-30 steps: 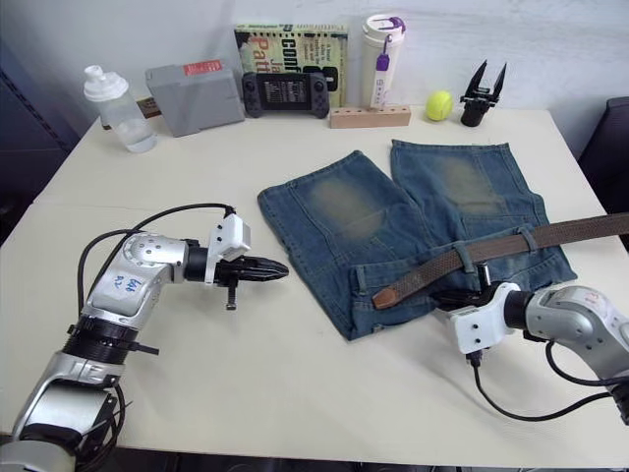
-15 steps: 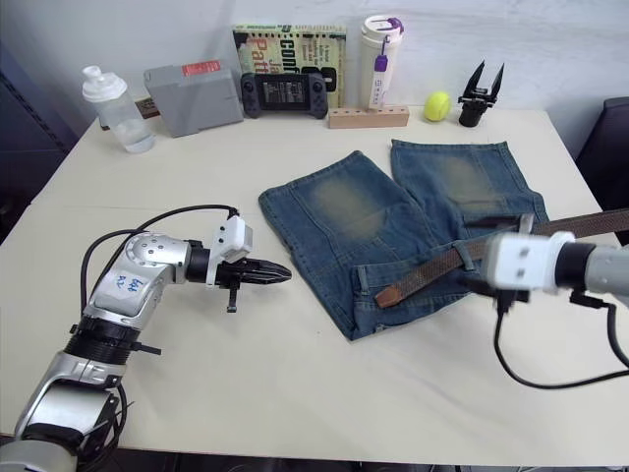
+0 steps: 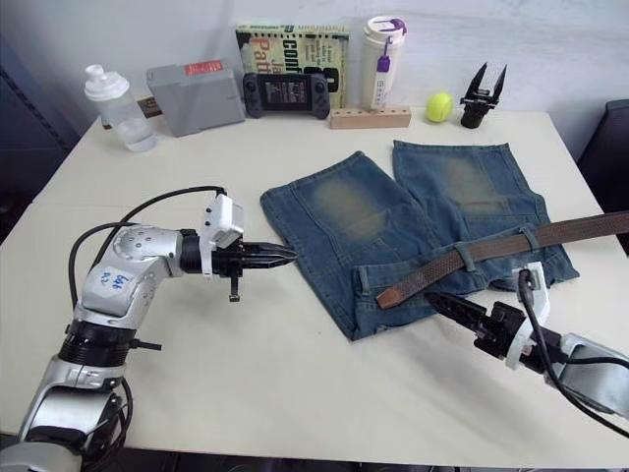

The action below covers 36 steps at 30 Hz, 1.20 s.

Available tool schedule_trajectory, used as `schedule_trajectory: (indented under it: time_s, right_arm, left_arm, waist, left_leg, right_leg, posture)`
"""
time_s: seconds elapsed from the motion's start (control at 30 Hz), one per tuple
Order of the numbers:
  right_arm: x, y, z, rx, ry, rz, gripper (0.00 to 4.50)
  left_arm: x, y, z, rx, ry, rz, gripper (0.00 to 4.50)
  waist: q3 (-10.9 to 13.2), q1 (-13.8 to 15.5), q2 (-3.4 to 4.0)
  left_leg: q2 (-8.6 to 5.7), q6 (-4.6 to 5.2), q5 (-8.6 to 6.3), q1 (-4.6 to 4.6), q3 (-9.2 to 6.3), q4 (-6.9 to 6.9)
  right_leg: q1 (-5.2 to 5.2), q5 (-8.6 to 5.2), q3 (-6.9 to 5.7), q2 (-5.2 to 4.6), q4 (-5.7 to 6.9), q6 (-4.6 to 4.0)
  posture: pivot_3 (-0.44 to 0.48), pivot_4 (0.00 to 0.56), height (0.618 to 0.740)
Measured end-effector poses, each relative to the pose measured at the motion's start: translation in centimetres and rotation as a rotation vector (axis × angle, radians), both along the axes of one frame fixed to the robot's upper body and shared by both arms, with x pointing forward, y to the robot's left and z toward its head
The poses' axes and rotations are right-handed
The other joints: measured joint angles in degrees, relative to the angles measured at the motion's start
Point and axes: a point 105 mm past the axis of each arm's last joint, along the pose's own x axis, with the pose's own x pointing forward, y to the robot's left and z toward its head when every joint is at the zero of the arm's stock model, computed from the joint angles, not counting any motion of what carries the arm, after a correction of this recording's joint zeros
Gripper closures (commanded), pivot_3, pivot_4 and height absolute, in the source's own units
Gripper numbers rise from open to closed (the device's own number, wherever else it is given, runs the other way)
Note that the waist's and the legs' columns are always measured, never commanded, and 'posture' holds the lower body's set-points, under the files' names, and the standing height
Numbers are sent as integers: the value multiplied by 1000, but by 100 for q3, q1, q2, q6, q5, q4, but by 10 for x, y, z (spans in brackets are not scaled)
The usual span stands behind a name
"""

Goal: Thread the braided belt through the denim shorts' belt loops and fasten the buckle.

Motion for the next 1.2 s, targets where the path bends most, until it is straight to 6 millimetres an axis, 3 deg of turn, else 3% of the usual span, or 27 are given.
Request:
schedule_trajectory:
  time_s: [0.2, 0.3, 0.37, 0.43, 0.47, 0.5, 0.73, 0.9, 0.93, 1.0, 1.03, 1.2]
  right_arm:
    - [20, 8, 11, 76, -42, -61, 46]
    - [28, 8, 4, 104, -9, -85, 46]
    - [31, 9, -2, 118, 17, -95, 0]
    - [31, 10, -6, 114, 35, -97, 0]
    - [31, 10, -6, 114, 38, -98, 0]
    - [31, 10, -7, 114, 38, -99, 0]
    - [32, 12, -13, 145, 50, -125, 0]
    - [36, 16, -12, 160, 33, -127, 0]
    - [38, 17, -12, 170, 28, -126, 539]
    - [42, 20, -11, 182, 20, -129, 1018]
    - [44, 22, -12, 184, 18, -129, 1519]
    - [48, 32, -18, 207, 26, -128, 3130]
  left_arm:
    - [-3, 6, 12, -112, 28, 30, 4500]
    - [-7, 10, 11, -131, 37, 37, 4500]
    - [-8, 10, 10, -134, 53, 39, 3829]
    - [-8, 10, 9, -139, 65, 48, 3509]
    - [-8, 11, 10, -137, 67, 55, 2958]
    - [-8, 11, 10, -137, 66, 57, 2792]
    - [-13, 20, 3, -90, 90, 88, 52]
    - [-14, 21, 4, -67, 75, 93, 52]
    - [-14, 22, 4, -62, 74, 94, 0]
    - [-14, 22, 4, -58, 75, 94, 0]
    - [-14, 22, 4, -56, 75, 94, 0]
    - [-13, 23, 3, -40, 74, 100, 0]
  waist:
    - [0, 23, 1]
    - [0, 46, 1]
    - [0, 48, 1]
    - [0, 41, 1]
    - [0, 32, 1]
    - [0, 31, 1]
    - [0, 27, 1]
    - [0, 27, 1]
    - [0, 26, 1]
    - [0, 26, 1]
    - [0, 24, 1]
    - [1, 23, 1]
  left_leg:
    - [-1, -4, 3, -3, 6, -2]
    - [-4, -3, 3, -5, 6, -1]
    - [-4, -2, 4, -7, 6, -1]
    - [-5, -2, 4, -7, 7, -1]
    - [-4, -2, 4, -6, 7, -2]
    - [-4, -2, 4, -6, 7, -3]
    - [-4, -4, 5, -6, 15, -13]
    - [-4, -4, 5, -6, 17, -18]
    - [-4, -4, 5, -6, 18, -17]
    - [-4, -4, 5, -6, 19, -17]
    - [-4, -4, 5, -7, 21, -19]
    - [-3, -6, 6, -9, 20, -23]
  right_leg:
    - [-8, 0, 4, 3, 2, 0]
    - [-8, 0, 4, 2, 1, 0]
    - [-9, 0, 3, 2, 3, 0]
    - [-10, 0, 6, 1, 3, 1]
    - [-10, 0, 6, 2, 3, 1]
    - [-10, 0, 7, 2, 3, 1]
    - [-22, 0, 15, 2, 4, 0]
    - [-24, 0, 17, 2, 4, 0]
    - [-25, 0, 18, 3, 4, 0]
    - [-26, 0, 19, 2, 4, 0]
    - [-30, 0, 21, 2, 5, 0]
    - [-34, 0, 20, 4, 5, 0]
  posture:
    - [0, 150, 694]
    - [0, 150, 694]
    - [0, 150, 694]
    - [0, 150, 694]
    - [0, 150, 694]
    - [0, 150, 694]
    - [0, 150, 694]
    - [0, 150, 694]
    - [0, 150, 694]
    - [0, 150, 694]
    - [0, 150, 694]
    - [0, 150, 694]
